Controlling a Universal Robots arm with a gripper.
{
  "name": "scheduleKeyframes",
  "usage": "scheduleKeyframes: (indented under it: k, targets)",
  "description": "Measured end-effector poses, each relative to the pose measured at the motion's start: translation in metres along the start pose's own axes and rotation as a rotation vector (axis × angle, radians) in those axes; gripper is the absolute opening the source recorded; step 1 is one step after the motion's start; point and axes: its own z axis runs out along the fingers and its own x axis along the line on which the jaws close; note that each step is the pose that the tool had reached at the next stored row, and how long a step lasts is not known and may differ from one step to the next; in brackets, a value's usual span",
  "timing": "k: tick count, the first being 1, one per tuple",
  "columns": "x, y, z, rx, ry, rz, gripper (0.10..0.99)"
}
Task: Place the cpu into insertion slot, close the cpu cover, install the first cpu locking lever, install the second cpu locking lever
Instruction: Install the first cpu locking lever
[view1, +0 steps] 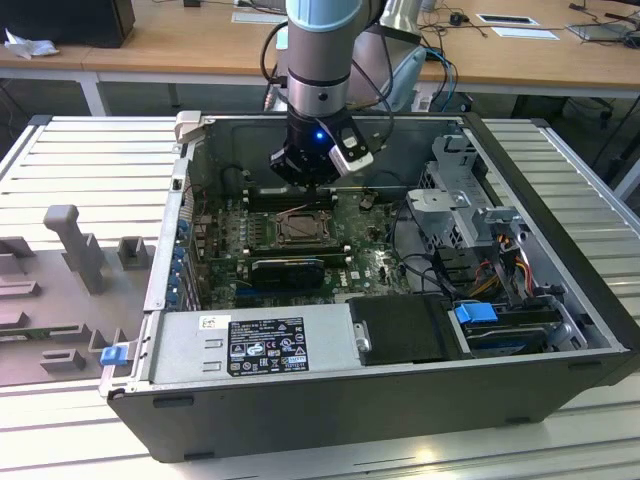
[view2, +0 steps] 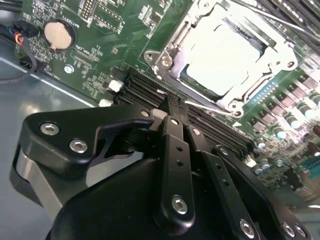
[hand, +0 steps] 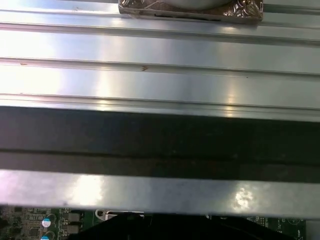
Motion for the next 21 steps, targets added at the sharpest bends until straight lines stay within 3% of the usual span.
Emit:
scheduleKeyframes:
  k: [14, 21]
  targets:
    - [-0.0015, -0.002, 0.0136, 0.0, 0.0004, -0.001, 0.106]
    - [-0.0016, -0.0021, 0.0116, 0.0, 0.0002, -0.001, 0.106]
